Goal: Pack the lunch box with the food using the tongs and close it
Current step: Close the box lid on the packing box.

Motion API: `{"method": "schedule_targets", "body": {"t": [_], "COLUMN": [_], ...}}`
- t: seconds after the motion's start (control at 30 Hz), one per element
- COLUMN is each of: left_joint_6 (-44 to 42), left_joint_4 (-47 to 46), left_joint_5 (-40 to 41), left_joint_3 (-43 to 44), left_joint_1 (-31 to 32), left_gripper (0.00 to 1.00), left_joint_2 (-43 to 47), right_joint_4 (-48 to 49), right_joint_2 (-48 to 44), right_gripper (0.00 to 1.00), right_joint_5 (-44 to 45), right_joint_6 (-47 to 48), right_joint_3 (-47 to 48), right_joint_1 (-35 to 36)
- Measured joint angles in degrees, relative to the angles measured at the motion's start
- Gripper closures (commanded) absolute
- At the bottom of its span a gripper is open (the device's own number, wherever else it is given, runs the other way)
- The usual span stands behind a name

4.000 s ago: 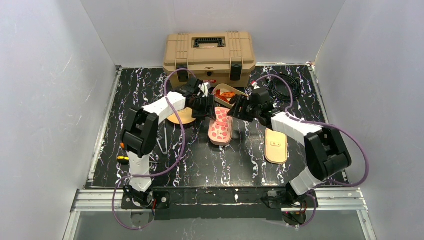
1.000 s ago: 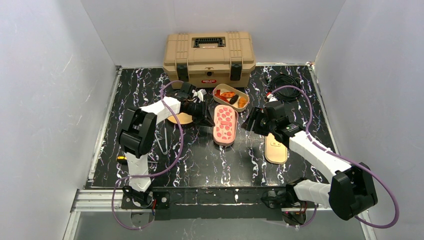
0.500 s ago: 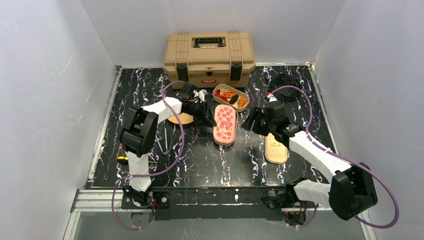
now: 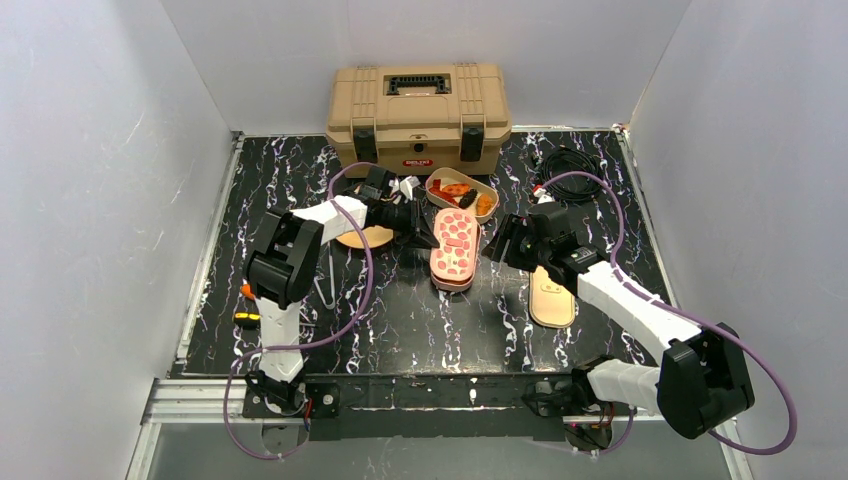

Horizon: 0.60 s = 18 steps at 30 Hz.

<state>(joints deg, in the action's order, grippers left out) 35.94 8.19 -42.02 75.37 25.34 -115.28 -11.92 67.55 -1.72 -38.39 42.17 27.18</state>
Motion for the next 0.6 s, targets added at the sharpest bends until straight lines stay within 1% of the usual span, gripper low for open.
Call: {"method": "schedule_targets", "body": {"t": [0.3, 0.43, 0.6], "left_joint_6": [2.2, 2.2, 0.1], "left_joint_4": [-4.9, -4.3, -0.2], "left_joint_5": [-3.0, -6.1, -8.6], "left_joint_3": [-1.0, -1.0, 0.5], "left_joint_1": [-0.9, -1.6, -1.7], "left_gripper": [1.0, 1.0, 1.0], "left_joint_2": [-0.1, -0.1, -0.2], "right_joint_4": [-0.5, -1.7, -3.0], "right_joint_2": [-0.3, -1.3, -2.5], "right_gripper": [0.32, 0.32, 0.32], "right_joint_5": [0.1, 0.3, 0.3], "right_joint_6": [0.1, 0.5, 1.0], "right_joint_3": [0.0, 0.0, 0.0], "right_joint_1": [0.0, 0.0, 0.0]}}
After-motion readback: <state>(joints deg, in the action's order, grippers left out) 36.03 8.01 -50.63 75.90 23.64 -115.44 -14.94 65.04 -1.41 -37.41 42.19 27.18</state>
